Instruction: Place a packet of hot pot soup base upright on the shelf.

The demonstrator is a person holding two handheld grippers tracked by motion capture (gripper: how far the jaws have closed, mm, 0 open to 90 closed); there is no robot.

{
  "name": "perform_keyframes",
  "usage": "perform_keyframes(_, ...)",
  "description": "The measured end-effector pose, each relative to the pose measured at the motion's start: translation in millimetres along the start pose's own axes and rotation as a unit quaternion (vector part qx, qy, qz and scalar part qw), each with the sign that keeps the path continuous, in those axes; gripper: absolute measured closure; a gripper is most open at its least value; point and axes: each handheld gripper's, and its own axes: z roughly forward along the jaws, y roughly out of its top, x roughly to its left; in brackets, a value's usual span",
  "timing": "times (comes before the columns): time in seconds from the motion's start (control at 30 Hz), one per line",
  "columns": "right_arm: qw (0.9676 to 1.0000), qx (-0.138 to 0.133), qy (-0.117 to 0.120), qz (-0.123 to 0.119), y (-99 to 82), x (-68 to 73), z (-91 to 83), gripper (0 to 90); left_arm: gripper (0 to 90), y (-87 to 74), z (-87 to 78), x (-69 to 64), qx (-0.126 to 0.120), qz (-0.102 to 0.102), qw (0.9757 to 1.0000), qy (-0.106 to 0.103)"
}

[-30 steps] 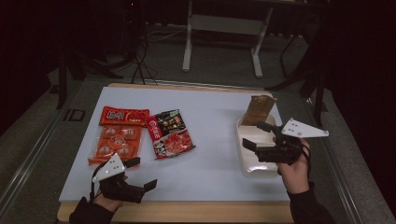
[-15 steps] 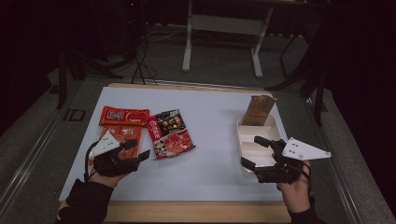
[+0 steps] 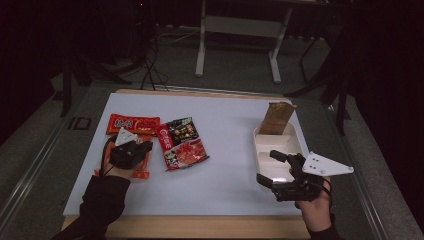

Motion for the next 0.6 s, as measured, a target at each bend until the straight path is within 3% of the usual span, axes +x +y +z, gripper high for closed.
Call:
perform_keyframes(0.13, 1.0, 0.001, 0.002, 0.008, -2.4, -2.0, -0.1, 14.4, 89.4, 0.4, 27.6, 8.1, 0.042, -0.013, 0.9989, 0.016)
perform_keyframes(0.3, 0.9999, 0.004, 0.004, 0.012, -4.8, -3.1, 0.8, 14.4, 89.9, 0.3, 50.2, 9.7, 0.08, -0.012, 0.9964, 0.027)
perform_keyframes(0.6, 0.9999, 0.002, 0.006, 0.013, -5.5, -3.3, -0.3, 14.4, 89.9, 1.4, 78.9, 8.1, 0.123, -0.006, 0.9915, 0.041)
